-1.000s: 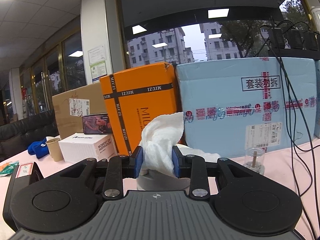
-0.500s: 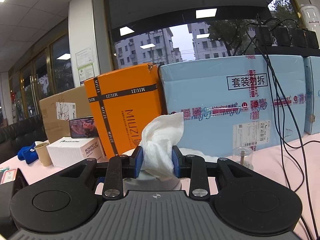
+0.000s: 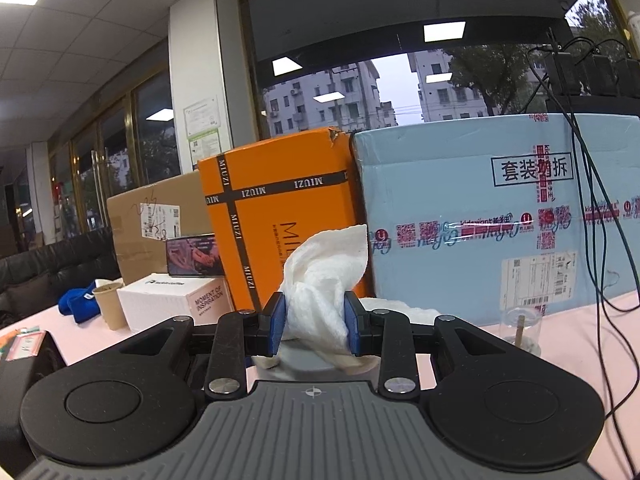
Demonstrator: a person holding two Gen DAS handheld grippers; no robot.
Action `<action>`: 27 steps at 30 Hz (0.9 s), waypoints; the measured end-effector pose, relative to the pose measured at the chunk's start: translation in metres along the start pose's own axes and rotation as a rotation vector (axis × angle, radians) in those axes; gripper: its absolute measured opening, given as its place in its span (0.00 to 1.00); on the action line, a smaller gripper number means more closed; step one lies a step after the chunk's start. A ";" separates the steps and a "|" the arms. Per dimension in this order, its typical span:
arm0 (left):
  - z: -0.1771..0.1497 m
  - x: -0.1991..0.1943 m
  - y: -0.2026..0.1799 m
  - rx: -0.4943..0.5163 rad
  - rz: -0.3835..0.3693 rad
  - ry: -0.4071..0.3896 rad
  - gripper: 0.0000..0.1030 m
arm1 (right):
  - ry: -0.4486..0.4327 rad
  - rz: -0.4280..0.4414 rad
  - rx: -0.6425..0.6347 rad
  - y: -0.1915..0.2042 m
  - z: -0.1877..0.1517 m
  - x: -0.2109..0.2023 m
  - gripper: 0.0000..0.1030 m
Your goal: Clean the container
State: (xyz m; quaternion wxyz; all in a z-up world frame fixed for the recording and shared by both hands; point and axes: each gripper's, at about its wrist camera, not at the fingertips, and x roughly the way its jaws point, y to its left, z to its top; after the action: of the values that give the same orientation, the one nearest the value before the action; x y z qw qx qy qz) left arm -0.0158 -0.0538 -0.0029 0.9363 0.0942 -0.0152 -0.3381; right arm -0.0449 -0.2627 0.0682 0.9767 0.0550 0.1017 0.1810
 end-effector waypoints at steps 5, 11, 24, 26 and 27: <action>0.000 0.002 0.000 -0.001 -0.005 0.010 0.81 | 0.009 0.023 0.006 -0.028 0.000 -0.005 0.28; 0.001 0.003 -0.002 0.015 0.014 0.016 0.83 | 0.028 0.163 -0.022 -0.044 0.000 -0.022 0.28; 0.013 0.014 -0.030 0.050 0.143 0.090 1.00 | -0.165 0.274 0.071 -0.095 -0.019 -0.038 0.28; 0.015 0.020 -0.036 0.050 0.189 0.102 1.00 | -0.182 0.285 0.087 -0.099 -0.024 -0.042 0.28; 0.015 0.022 -0.039 0.049 0.213 0.108 1.00 | -0.192 0.289 0.092 -0.101 -0.026 -0.045 0.28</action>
State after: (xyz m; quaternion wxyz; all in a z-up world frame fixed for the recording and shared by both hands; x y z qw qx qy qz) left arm -0.0248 -0.0996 0.0040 0.9638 0.1331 0.0173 -0.2305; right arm -0.0570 -0.3711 0.0365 0.9421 0.1309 0.0074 0.3085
